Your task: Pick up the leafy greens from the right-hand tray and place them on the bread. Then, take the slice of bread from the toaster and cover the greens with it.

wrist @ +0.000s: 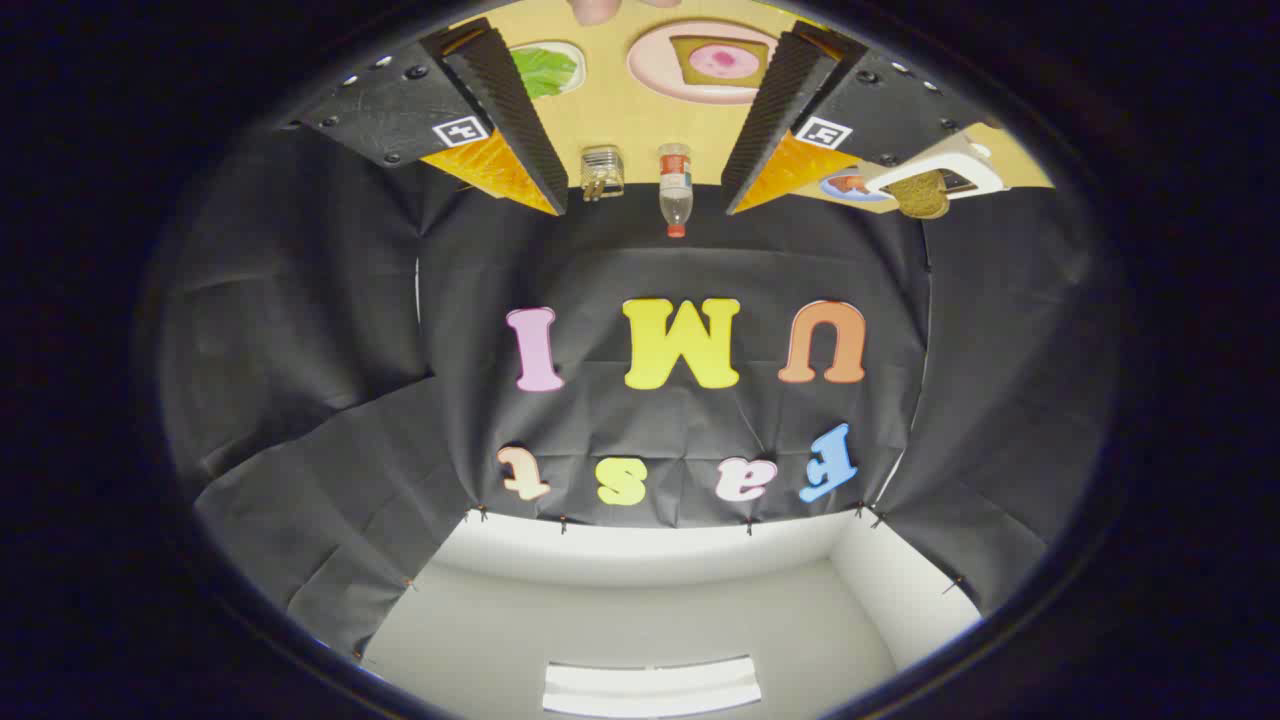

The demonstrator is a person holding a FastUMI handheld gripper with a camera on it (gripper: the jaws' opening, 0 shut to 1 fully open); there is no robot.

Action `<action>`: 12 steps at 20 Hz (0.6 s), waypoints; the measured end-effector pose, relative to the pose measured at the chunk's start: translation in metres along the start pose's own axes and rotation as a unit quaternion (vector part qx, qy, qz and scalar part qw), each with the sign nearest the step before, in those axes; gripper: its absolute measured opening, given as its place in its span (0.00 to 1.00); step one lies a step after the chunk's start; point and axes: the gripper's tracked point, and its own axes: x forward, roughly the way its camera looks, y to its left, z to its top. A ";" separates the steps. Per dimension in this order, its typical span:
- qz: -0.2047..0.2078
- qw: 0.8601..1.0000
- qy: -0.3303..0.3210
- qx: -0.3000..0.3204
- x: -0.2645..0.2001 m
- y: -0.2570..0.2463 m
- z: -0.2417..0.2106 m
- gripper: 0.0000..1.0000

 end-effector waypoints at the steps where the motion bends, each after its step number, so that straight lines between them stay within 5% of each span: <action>1: 0.004 1.000 0.003 -0.001 0.001 0.003 -0.002 0.95; 12: 0.017 1.000 0.003 -0.006 -0.001 0.012 -0.001 0.95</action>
